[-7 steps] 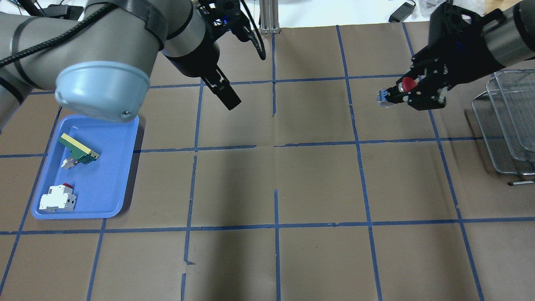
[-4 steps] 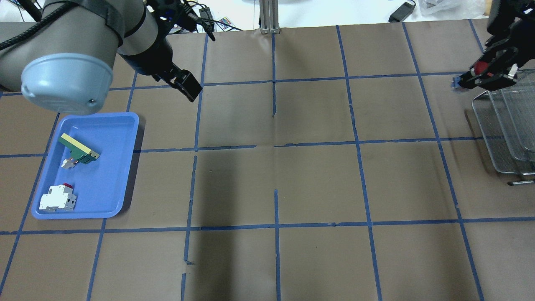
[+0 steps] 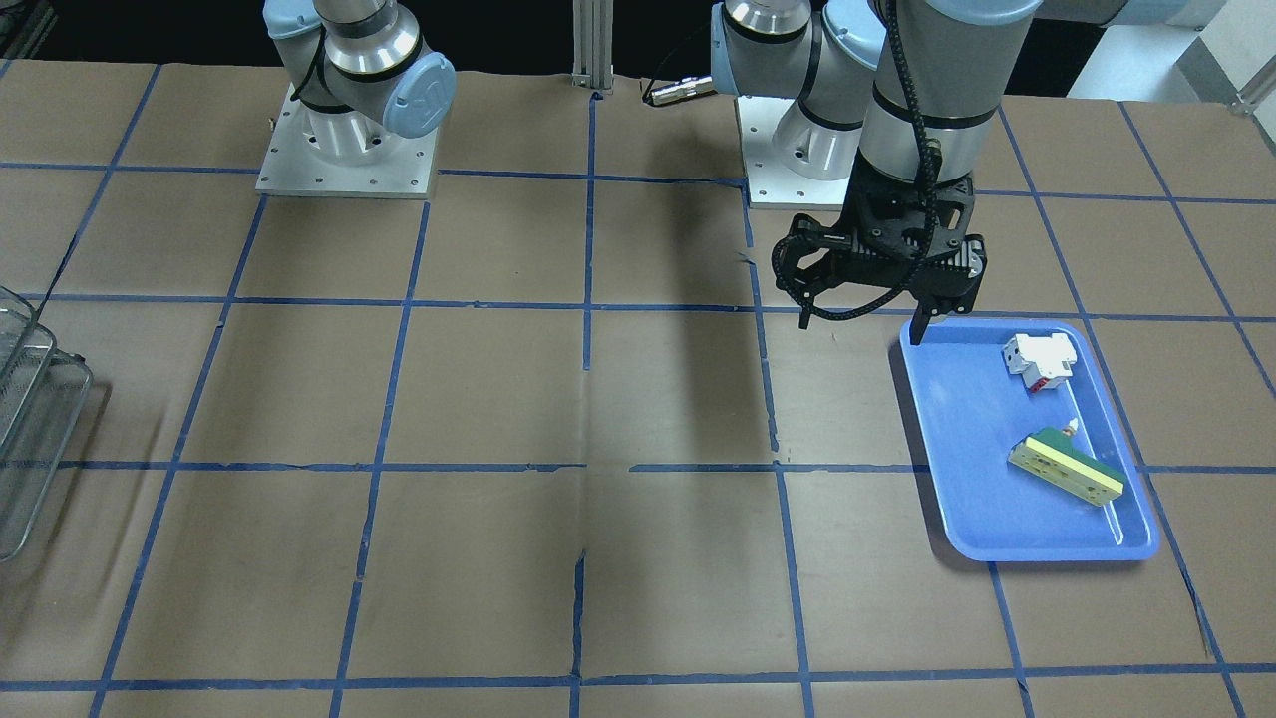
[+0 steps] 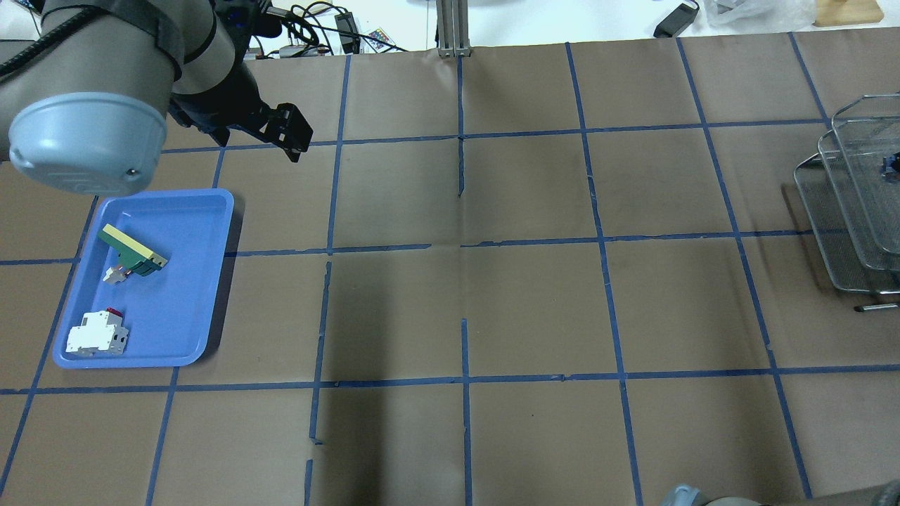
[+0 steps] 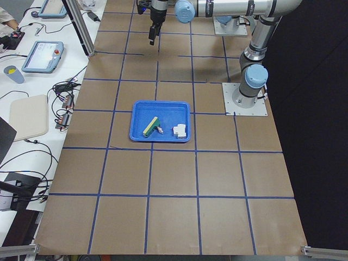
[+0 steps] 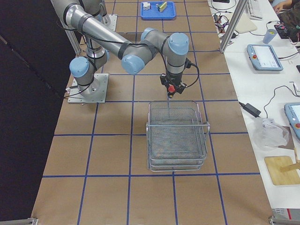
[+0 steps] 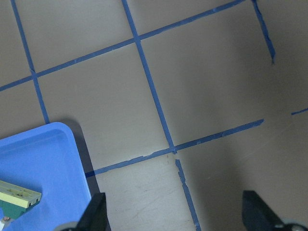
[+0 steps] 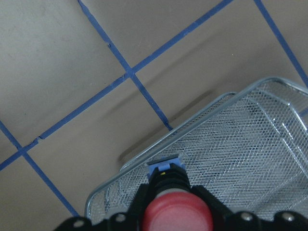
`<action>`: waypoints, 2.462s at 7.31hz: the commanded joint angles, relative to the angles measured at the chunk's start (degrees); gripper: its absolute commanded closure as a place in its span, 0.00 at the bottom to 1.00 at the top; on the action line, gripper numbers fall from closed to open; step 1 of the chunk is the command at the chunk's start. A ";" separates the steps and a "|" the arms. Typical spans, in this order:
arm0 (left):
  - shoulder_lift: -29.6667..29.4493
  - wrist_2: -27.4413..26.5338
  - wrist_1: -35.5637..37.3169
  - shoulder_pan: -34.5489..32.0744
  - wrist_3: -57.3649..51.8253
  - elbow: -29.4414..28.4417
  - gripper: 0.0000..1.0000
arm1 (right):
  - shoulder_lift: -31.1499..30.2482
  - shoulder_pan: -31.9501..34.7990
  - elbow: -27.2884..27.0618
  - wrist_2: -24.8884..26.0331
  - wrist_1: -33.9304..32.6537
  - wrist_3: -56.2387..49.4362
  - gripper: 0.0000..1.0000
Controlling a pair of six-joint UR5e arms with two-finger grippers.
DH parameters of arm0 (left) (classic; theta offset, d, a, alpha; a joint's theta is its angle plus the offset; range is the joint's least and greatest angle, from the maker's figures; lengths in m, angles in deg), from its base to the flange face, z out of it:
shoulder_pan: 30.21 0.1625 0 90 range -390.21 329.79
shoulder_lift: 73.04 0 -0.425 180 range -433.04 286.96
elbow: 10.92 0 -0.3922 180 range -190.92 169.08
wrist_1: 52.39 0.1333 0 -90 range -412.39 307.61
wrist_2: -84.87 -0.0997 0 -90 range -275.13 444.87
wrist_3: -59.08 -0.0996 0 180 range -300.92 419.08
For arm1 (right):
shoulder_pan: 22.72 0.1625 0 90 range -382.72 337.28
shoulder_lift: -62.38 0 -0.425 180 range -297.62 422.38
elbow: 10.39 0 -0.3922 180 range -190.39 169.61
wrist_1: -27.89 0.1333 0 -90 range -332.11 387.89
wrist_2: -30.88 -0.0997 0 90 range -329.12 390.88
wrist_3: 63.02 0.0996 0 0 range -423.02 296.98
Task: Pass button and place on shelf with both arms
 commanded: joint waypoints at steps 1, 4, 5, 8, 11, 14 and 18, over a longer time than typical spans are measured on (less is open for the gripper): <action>1.01 -0.26 -3.37 0.60 5.28 0.27 0.00 | 2.11 -1.46 0.02 0.80 -0.32 4.31 1.00; 2.59 -0.35 -8.29 0.60 5.30 0.27 0.00 | 3.70 -1.55 0.19 1.15 -2.33 5.56 1.00; 2.94 -0.26 -8.65 0.60 5.30 0.27 0.00 | 4.32 -1.55 0.19 2.46 -2.87 5.56 1.00; 4.17 -0.35 -12.06 0.77 5.30 0.27 0.00 | 5.11 -2.69 0.11 1.52 -2.79 5.48 0.19; 4.61 -0.35 -13.13 1.04 5.30 0.36 0.00 | 4.42 -2.69 0.46 2.38 -1.74 7.67 0.00; 4.79 -0.26 -13.40 1.21 5.30 0.27 0.00 | -6.35 -1.56 -0.06 1.52 8.77 22.17 0.00; 4.79 -0.26 -13.40 1.21 5.30 0.18 0.00 | -16.15 20.61 -1.91 1.33 18.13 72.31 0.00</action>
